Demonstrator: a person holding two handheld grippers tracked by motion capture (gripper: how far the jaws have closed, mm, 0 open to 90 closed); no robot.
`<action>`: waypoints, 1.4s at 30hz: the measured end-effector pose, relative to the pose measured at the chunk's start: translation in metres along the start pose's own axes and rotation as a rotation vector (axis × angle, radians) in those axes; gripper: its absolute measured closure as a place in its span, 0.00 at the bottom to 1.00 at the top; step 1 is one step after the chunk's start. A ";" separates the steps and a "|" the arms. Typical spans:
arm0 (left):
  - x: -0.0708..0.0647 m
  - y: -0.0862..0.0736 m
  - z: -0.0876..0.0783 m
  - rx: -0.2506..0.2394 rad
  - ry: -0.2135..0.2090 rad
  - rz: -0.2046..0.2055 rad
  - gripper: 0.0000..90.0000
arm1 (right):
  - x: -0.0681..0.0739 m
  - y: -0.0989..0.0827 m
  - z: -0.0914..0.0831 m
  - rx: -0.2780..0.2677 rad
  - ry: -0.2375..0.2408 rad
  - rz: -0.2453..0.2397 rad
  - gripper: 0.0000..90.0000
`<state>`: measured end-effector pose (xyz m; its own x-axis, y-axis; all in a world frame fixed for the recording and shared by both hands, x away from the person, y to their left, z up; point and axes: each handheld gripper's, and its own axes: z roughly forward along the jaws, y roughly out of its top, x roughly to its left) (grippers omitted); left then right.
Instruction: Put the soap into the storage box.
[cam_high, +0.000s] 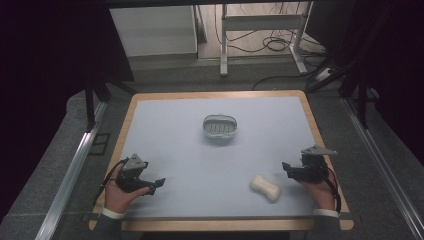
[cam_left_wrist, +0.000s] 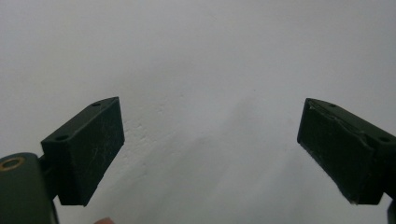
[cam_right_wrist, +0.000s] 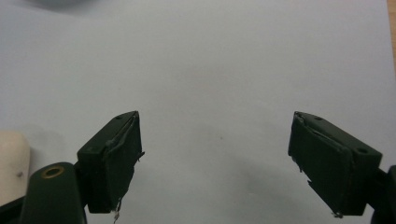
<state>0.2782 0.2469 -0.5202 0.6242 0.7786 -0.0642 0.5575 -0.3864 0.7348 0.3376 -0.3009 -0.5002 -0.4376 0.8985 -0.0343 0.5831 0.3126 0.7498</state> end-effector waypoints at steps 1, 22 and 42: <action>0.000 0.000 0.000 -0.003 0.000 -0.001 0.09 | 0.000 0.000 -0.001 -0.002 0.003 -0.001 0.19; 0.000 0.000 0.000 -0.003 -0.021 -0.004 0.09 | 0.024 0.023 -0.018 0.040 0.091 -0.058 0.20; -0.001 -0.001 -0.001 0.007 -0.025 -0.001 0.09 | 0.055 0.027 -0.021 0.120 0.157 -0.154 0.23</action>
<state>0.2763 0.2465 -0.5200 0.6370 0.7666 -0.0814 0.5615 -0.3891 0.7303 0.3145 -0.2494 -0.4677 -0.6235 0.7812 -0.0318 0.5739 0.4850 0.6599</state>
